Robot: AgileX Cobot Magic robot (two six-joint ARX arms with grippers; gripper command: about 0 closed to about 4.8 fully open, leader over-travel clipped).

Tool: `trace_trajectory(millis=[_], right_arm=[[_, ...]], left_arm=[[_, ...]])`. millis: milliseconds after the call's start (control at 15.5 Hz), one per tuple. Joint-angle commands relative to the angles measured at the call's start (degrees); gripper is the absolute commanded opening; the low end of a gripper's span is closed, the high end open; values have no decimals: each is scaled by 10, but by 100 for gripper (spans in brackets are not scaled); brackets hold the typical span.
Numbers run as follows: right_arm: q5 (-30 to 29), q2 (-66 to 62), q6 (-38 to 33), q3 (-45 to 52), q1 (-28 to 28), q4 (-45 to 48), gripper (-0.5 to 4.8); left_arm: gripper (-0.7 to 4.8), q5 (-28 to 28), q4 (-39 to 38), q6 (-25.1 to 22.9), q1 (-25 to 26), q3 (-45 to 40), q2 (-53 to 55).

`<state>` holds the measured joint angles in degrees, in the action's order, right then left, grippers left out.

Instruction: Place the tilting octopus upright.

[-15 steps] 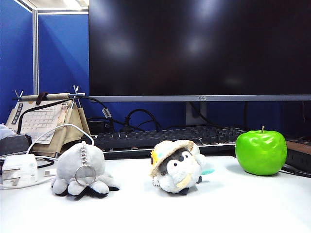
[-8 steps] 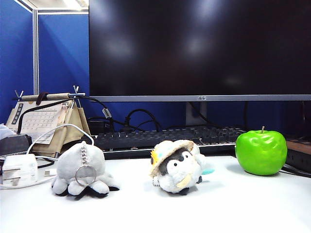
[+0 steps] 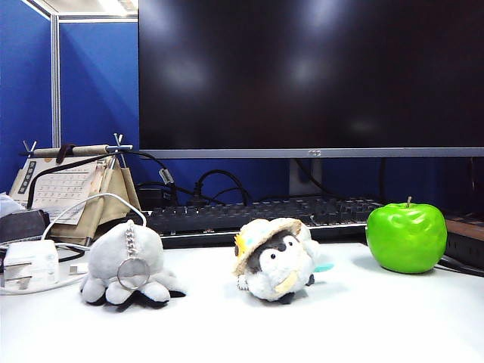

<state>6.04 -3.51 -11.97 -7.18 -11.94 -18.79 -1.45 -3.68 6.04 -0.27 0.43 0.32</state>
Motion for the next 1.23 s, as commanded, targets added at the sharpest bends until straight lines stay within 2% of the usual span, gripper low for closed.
trace_trajectory(millis=[65,388,581,904,1227], right_arm=[[15,7,4,-1,14,12,-7],[16,7,5,0,104,140,-7],[13,7,16,40,122,255,-7],[3,7,17,70,121,255,-7],[2,7,61,70,122,254,-7]], left_arm=[[-3,4,5,2,1,0,-1],[-3,4,5,2,1,0,-1],[-3,3,5,2,1,0,-1],[-3,4,5,2,1,0,-1],[-3,3,5,2,1,0,-1]])
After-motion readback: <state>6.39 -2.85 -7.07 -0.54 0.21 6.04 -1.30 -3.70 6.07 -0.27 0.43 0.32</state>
